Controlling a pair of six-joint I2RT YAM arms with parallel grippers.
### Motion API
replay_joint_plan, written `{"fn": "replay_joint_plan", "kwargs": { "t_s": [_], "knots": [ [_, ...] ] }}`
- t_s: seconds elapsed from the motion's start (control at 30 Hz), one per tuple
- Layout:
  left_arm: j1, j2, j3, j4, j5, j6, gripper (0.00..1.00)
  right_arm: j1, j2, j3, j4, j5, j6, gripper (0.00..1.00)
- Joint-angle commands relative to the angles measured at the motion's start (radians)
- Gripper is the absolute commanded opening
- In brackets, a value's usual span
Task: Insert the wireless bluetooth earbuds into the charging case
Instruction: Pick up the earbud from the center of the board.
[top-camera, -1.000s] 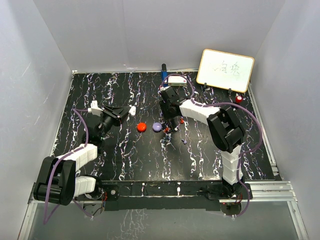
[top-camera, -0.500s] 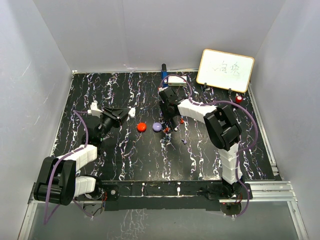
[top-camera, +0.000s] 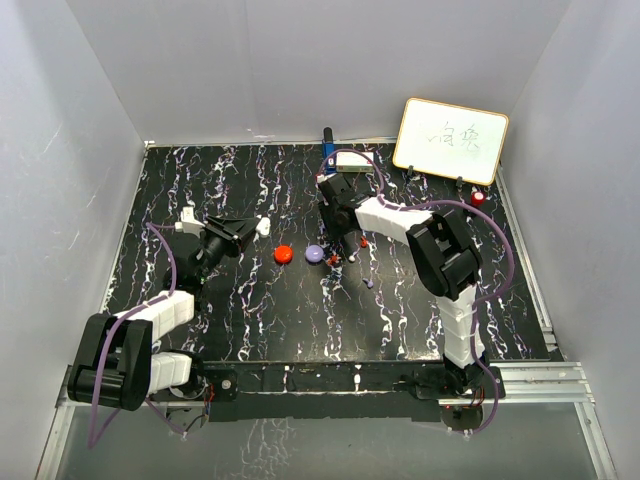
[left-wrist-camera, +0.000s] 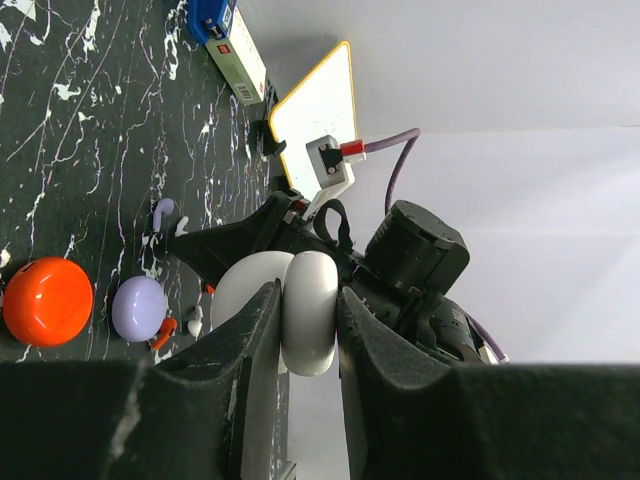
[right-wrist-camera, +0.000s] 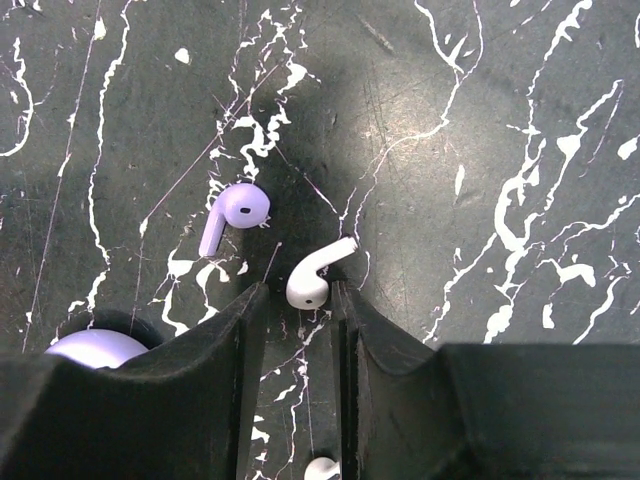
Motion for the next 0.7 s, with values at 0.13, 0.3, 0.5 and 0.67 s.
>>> {"fn": "replay_joint_plan", "kwargs": {
  "t_s": [0.13, 0.3, 0.5, 0.67],
  "knots": [
    [0.011, -0.02, 0.002, 0.022, 0.018, -0.008, 0.0, -0.013, 0.021, 0.048, 0.041, -0.021, -0.011, 0.28],
    [0.012, -0.018, 0.002, 0.025, 0.018, -0.01, 0.0, -0.019, 0.028, 0.048, 0.043, -0.03, -0.006, 0.26],
    [0.014, -0.014, 0.003, 0.025, 0.019, -0.01, 0.0, -0.023, 0.031, 0.05, 0.043, -0.038, -0.005, 0.22],
    [0.015, -0.009, 0.003, 0.029, 0.021, -0.012, 0.0, -0.025, 0.033, 0.05, 0.045, -0.044, -0.002, 0.17]
  ]
}}
